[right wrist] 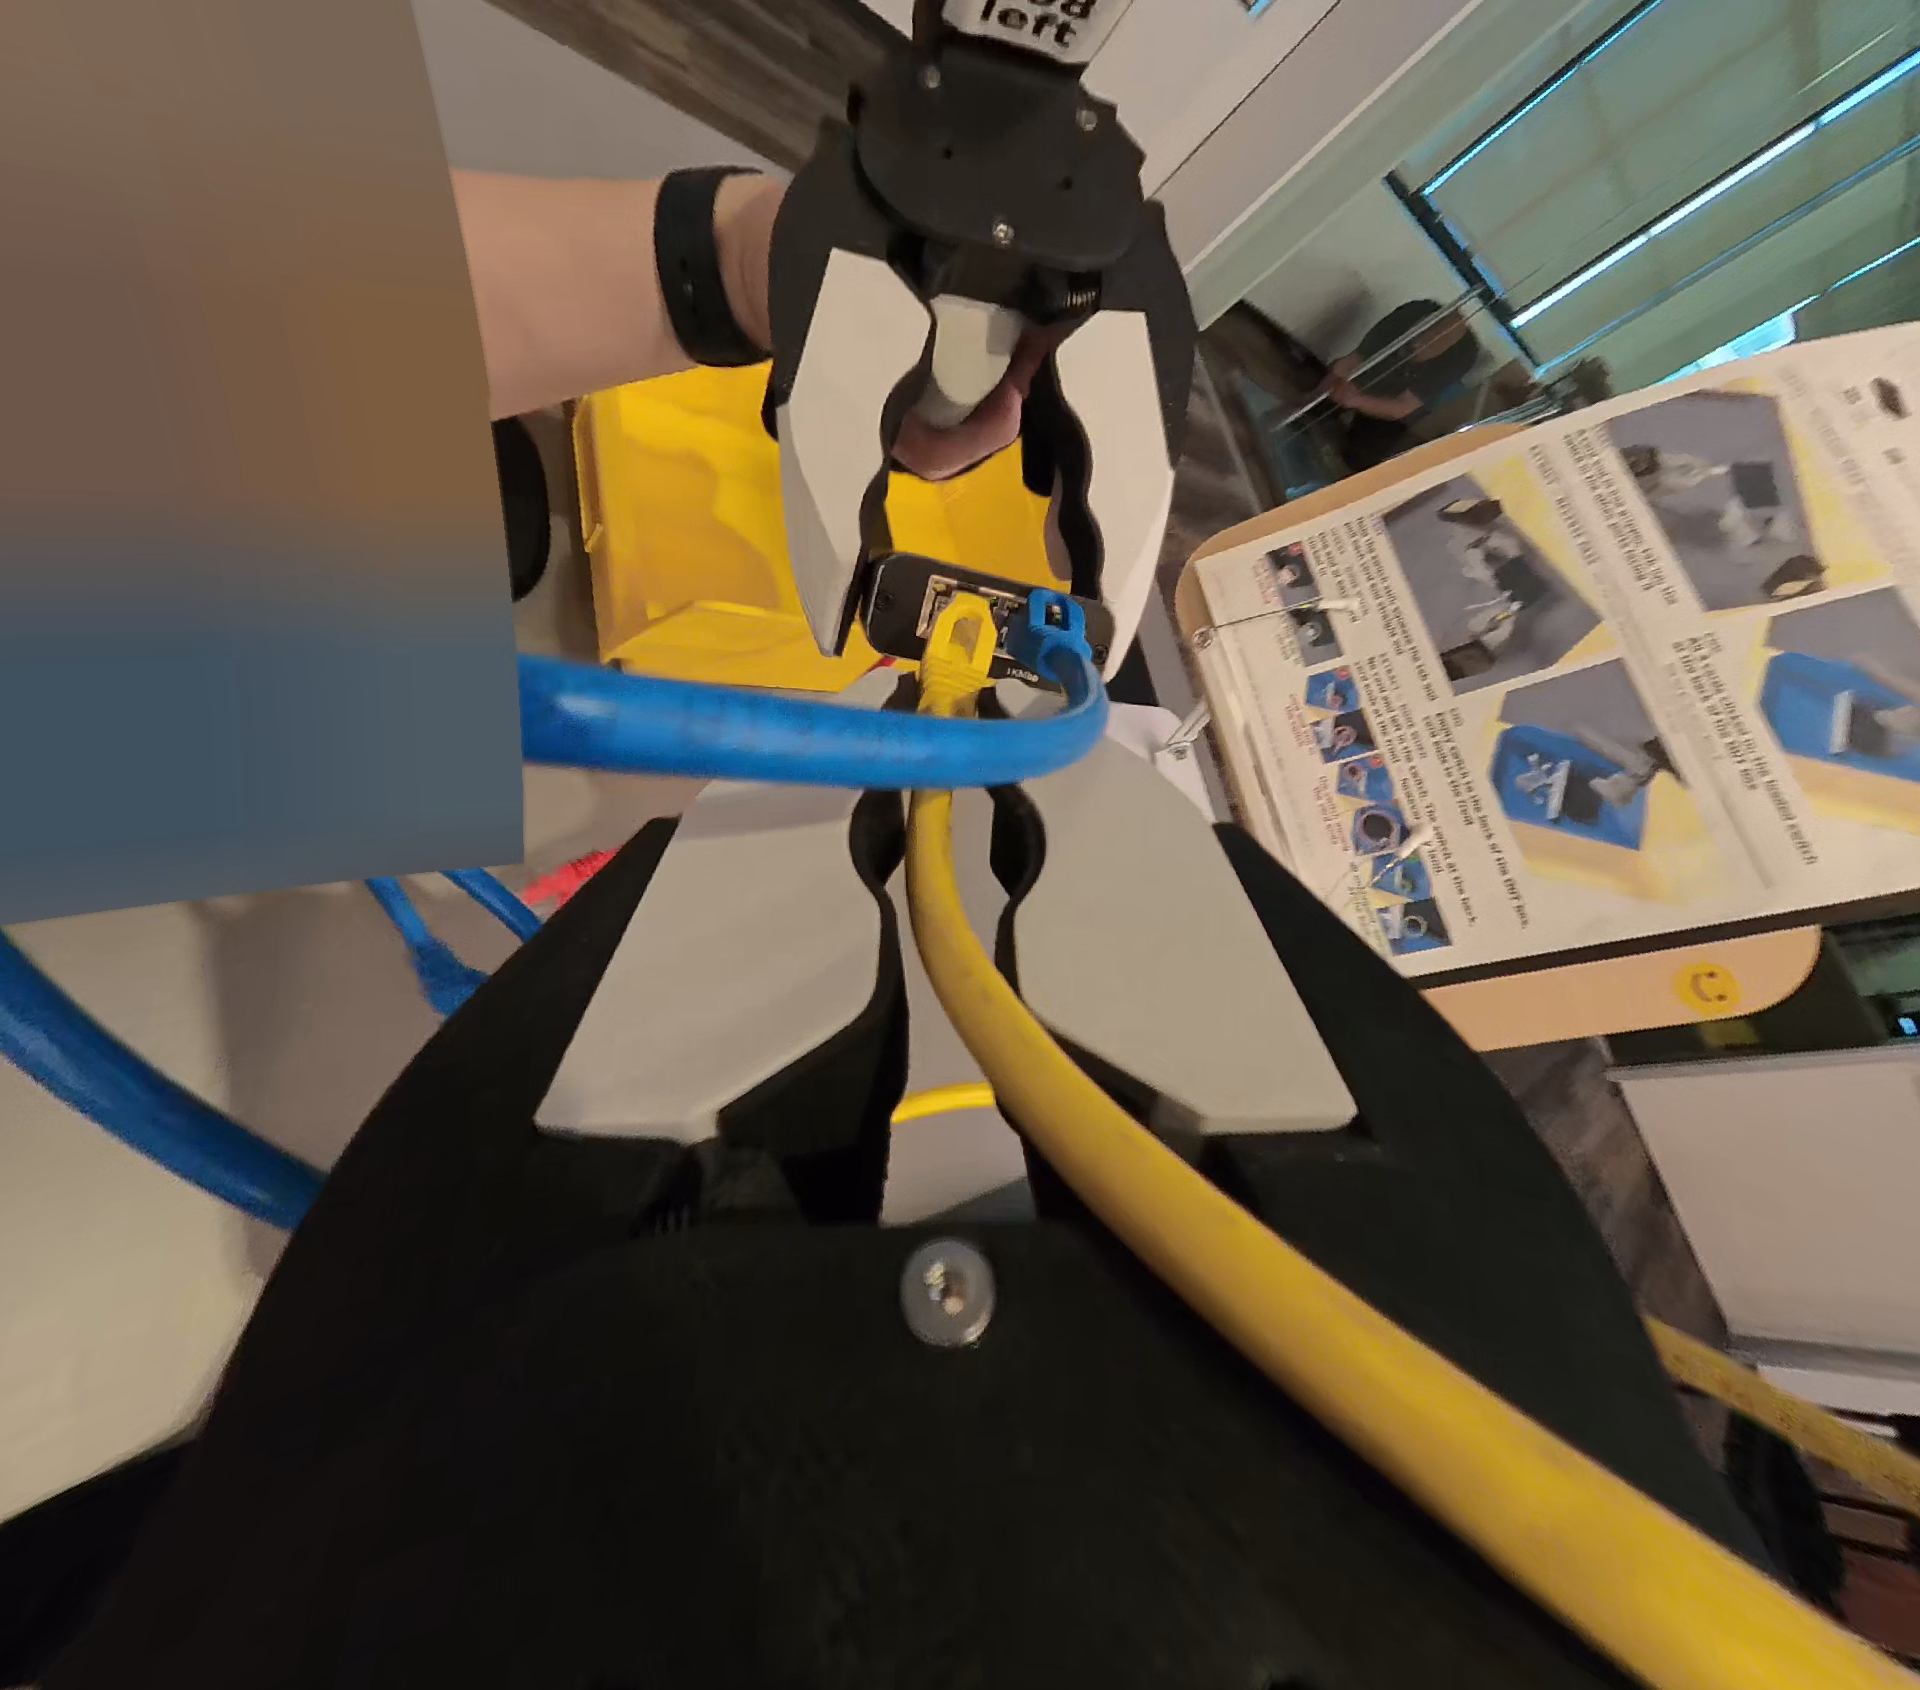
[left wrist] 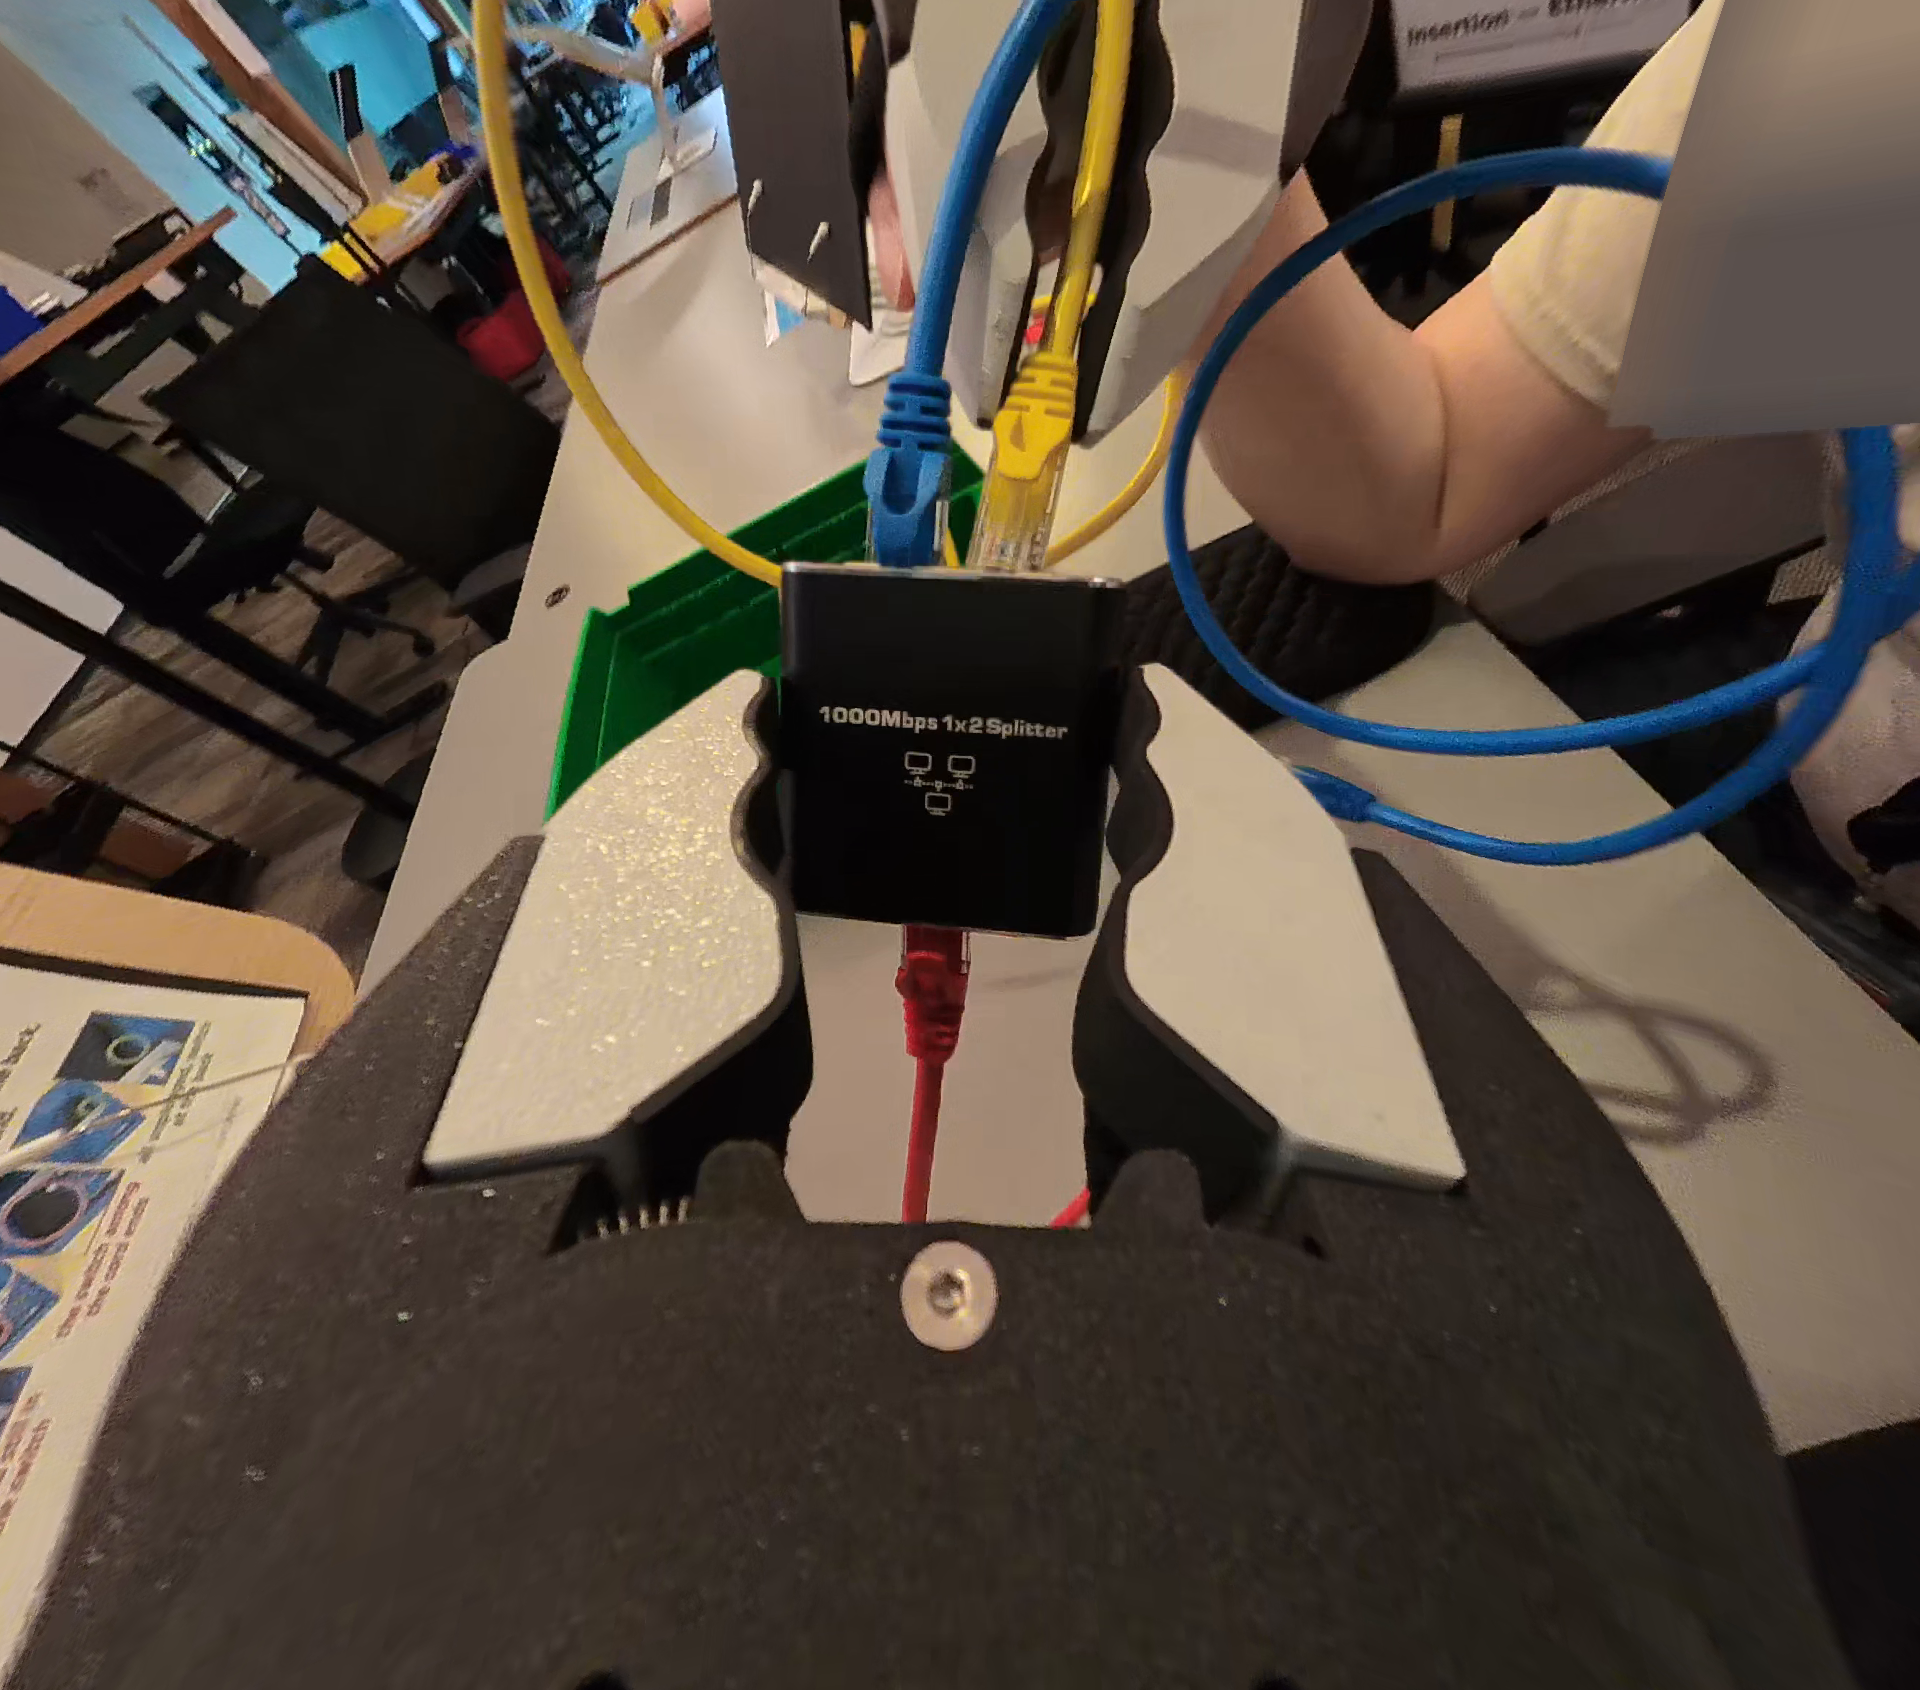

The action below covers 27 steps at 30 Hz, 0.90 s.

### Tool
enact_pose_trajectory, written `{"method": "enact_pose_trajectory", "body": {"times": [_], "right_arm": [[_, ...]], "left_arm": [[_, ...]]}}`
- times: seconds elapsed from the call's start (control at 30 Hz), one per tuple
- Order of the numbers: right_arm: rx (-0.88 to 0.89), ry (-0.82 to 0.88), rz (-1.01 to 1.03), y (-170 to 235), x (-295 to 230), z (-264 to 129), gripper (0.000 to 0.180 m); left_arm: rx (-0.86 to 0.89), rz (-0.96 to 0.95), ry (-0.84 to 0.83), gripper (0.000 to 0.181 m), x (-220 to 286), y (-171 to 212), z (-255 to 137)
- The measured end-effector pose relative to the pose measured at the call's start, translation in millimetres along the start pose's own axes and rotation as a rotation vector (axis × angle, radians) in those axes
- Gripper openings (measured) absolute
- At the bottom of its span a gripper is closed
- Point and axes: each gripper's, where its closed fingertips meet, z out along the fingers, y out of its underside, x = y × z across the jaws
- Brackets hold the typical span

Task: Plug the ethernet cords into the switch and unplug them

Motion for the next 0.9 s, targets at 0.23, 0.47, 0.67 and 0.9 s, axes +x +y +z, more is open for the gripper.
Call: {"method": "enact_pose_trajectory", "body": {"times": [0.23, 0.47, 0.67, 0.9], "right_arm": [[-0.007, -0.074, 0.070, 13, 0, 2, 0.012], [0.059, -0.122, 0.151, 16, 8, -1, 0.012], [0.116, -0.146, 0.219, 18, 17, -1, 0.012], [0.155, -0.131, 0.235, 17, 24, -2, 0.012]], "left_arm": [[-0.060, -0.048, 0.010, 0.060, -1, 8, 3], [0.034, -0.165, 0.061, 0.060, -6, 1, 4], [0.139, -0.185, 0.048, 0.060, -15, -4, 3], [0.248, -0.169, 0.015, 0.060, -23, -12, 1]]}}
